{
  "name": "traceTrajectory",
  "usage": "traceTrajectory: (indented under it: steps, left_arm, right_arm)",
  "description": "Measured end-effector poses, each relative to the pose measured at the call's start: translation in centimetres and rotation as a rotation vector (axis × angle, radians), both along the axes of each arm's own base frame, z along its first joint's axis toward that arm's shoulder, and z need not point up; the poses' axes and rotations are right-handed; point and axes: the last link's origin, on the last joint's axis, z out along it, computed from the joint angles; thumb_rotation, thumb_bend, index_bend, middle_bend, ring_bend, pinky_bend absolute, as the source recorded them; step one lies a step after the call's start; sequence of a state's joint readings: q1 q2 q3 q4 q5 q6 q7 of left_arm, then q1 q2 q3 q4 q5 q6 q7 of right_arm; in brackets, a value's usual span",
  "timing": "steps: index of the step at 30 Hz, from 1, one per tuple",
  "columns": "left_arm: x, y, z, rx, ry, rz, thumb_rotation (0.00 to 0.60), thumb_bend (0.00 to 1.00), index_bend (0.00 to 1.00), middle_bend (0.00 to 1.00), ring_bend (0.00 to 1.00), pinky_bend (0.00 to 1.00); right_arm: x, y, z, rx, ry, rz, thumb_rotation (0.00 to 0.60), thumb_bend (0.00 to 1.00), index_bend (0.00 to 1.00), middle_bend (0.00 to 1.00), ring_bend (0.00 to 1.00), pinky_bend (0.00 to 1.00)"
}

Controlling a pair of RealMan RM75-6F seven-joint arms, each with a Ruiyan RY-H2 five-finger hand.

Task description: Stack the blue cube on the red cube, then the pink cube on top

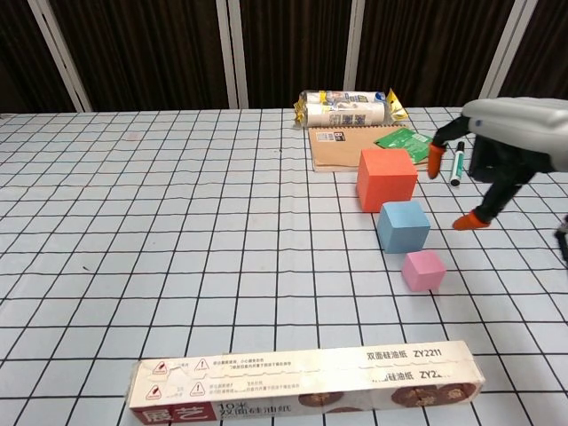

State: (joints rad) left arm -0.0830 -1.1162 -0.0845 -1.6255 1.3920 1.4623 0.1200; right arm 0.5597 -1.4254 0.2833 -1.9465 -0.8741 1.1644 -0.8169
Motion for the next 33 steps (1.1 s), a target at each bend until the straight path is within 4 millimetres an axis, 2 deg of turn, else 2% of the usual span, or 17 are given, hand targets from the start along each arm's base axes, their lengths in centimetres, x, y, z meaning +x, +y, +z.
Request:
traceTrajectory:
  steps: [4, 9, 16, 33]
  left_arm:
    - [-0.2, 0.0, 0.3, 0.013, -0.005, 0.006, 0.600, 0.16, 0.03, 0.00, 0.00, 0.00]
    - [-0.4, 0.1, 0.6, 0.026, -0.016, 0.018, 0.600, 0.16, 0.03, 0.00, 0.00, 0.00]
    - [-0.6, 0.0, 1.0, 0.040, -0.026, 0.022, 0.600, 0.16, 0.03, 0.00, 0.00, 0.00]
    - [-0.7, 0.2, 1.0, 0.044, -0.020, 0.035, 0.600, 0.16, 0.03, 0.00, 0.00, 0.00]
  right_arm:
    - [0.9, -1.7, -1.5, -0.003, 0.018, 0.000, 0.600, 0.05, 0.42, 1.00, 1.00, 1.00]
    - [1.3, -2.9, -2.3, -0.008, 0.021, -0.017, 0.600, 0.05, 0.42, 1.00, 1.00, 1.00]
    - [0.8, -4.0, -3.3, -0.022, 0.033, -0.031, 0.600, 0.05, 0.42, 1.00, 1.00, 1.00]
    - [-0.2, -4.3, -5.7, 0.018, 0.029, -0.043, 0.600, 0.05, 0.42, 1.00, 1.00, 1.00]
